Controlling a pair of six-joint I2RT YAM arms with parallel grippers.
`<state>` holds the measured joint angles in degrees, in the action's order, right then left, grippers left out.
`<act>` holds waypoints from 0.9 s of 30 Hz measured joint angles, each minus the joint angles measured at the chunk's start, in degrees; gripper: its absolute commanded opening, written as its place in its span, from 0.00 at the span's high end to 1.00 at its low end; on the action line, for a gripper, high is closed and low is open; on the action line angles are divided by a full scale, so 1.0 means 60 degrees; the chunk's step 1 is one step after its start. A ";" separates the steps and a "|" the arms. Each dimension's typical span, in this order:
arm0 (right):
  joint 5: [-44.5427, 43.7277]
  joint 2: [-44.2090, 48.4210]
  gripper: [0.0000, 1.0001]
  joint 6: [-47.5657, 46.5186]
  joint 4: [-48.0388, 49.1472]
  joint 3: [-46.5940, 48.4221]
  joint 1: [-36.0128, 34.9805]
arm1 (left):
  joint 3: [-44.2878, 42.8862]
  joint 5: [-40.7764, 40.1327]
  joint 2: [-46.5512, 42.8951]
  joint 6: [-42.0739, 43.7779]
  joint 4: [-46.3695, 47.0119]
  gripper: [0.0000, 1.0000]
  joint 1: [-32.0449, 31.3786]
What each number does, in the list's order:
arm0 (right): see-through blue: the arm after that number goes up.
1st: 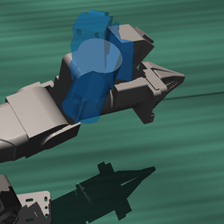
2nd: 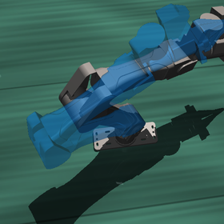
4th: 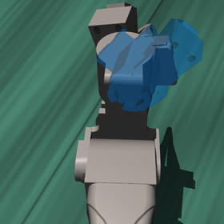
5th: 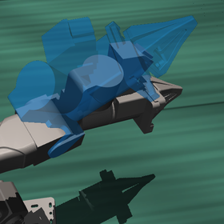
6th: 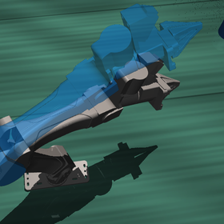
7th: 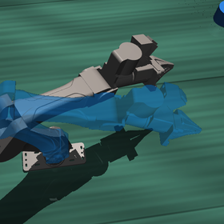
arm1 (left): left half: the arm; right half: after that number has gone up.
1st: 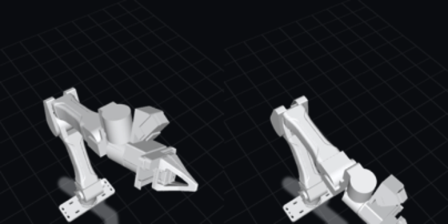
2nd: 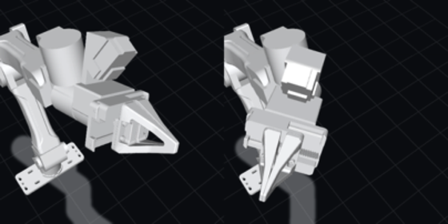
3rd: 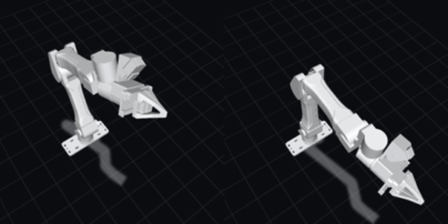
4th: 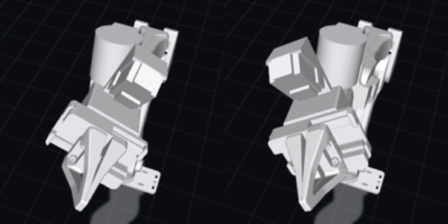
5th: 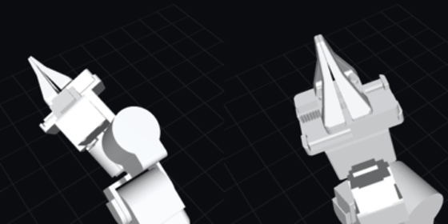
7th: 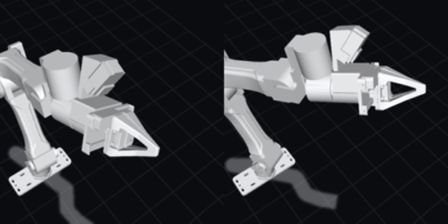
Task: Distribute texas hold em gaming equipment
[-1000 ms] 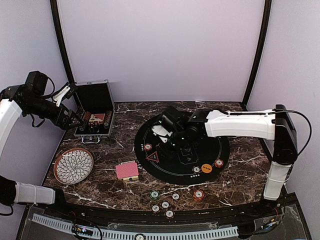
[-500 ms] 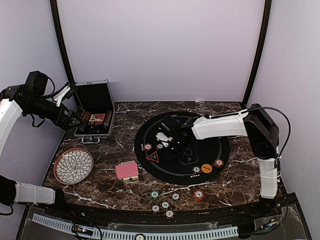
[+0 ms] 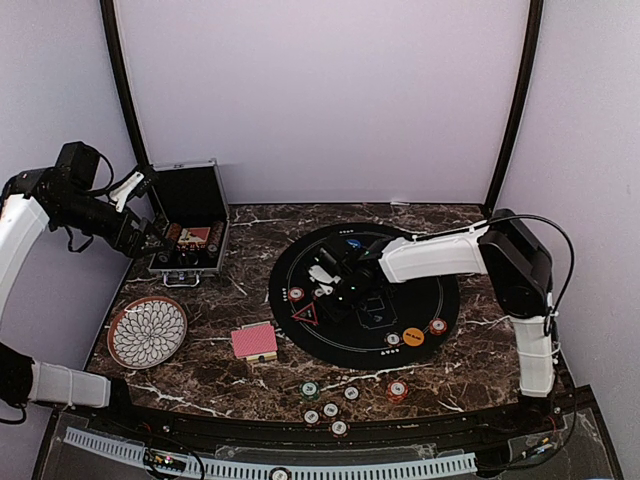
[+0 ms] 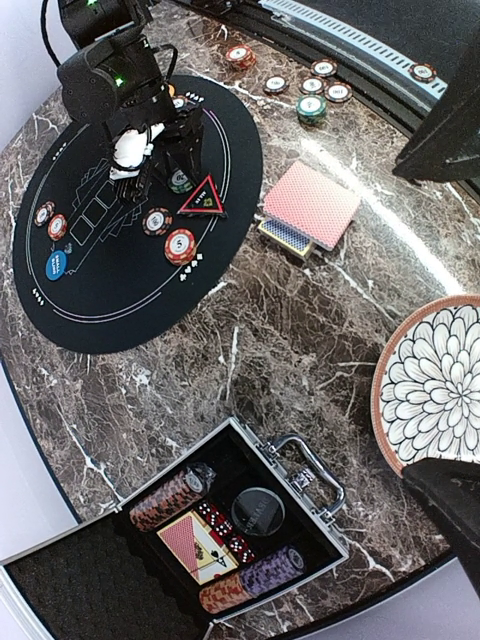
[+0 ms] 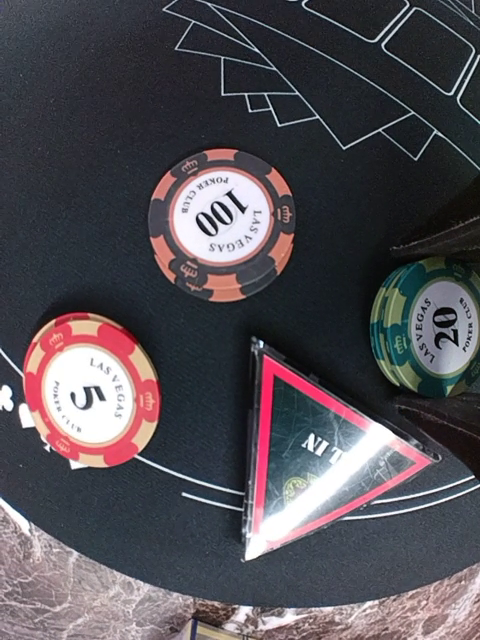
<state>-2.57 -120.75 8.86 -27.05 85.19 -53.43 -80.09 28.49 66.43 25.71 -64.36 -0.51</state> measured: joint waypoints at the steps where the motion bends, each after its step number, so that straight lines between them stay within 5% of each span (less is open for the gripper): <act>1: 0.0000 -0.0004 0.83 0.0011 0.0011 0.0000 -0.0004 | 0.0000 0.0000 0.0000 0.0000 0.0000 0.01 0.0000; 15: -0.0015 -0.0036 0.37 0.0149 0.0015 0.0076 -0.0004 | 0.0000 -0.0029 0.0000 0.0007 -0.0007 0.01 0.0000; 27: -0.0539 0.0433 0.24 0.0069 0.0117 -0.0033 -0.0055 | 0.0000 -0.0033 0.0000 0.0025 -0.0004 0.01 0.0000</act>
<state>-5.80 -118.15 9.28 -26.35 84.99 -53.76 -80.09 28.29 66.43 25.87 -64.38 -0.51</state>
